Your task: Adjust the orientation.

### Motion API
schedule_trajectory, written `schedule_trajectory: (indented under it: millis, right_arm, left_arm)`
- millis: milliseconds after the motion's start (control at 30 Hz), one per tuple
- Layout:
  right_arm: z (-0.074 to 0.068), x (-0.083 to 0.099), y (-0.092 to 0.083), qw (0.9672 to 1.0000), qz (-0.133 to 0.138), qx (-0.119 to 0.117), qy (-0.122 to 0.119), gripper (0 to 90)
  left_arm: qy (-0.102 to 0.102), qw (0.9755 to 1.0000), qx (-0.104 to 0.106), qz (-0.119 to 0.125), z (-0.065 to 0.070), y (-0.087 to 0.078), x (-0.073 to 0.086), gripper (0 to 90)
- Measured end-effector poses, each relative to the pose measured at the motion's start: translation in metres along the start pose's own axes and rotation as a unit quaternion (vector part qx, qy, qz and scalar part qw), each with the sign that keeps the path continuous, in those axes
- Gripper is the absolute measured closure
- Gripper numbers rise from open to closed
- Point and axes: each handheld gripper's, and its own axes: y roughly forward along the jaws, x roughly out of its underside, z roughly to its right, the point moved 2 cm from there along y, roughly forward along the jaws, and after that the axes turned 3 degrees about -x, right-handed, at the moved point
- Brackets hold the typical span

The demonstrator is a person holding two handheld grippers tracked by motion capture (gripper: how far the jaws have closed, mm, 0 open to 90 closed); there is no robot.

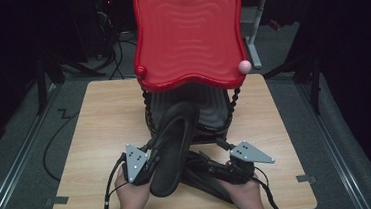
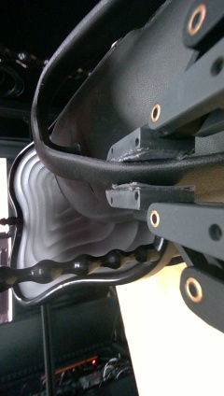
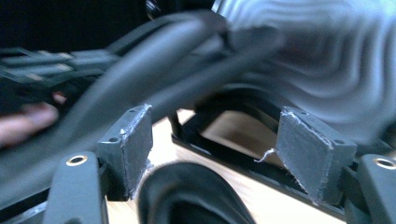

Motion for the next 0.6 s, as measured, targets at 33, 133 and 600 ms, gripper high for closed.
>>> schedule_trajectory:
  millis: [33, 133, 600]
  right_arm:
    - [-0.007, -0.005, 0.004, 0.9999, 0.006, -0.011, -0.003, 30.2]
    - [-0.014, -0.011, 0.009, 0.9996, 0.014, -0.024, -0.007, 32.2]
    - [-0.013, -0.015, 0.053, 0.9987, -0.010, -0.019, -0.046, 65.6]
  left_arm:
    - [0.000, 1.0000, -0.002, 0.000, 0.000, 0.003, 0.000, 79.0]
    - [0.001, 0.9999, -0.010, -0.004, 0.002, 0.011, 0.000, 79.0]
    - [-0.012, 0.9996, -0.024, -0.001, 0.001, 0.039, -0.001, 78.2]
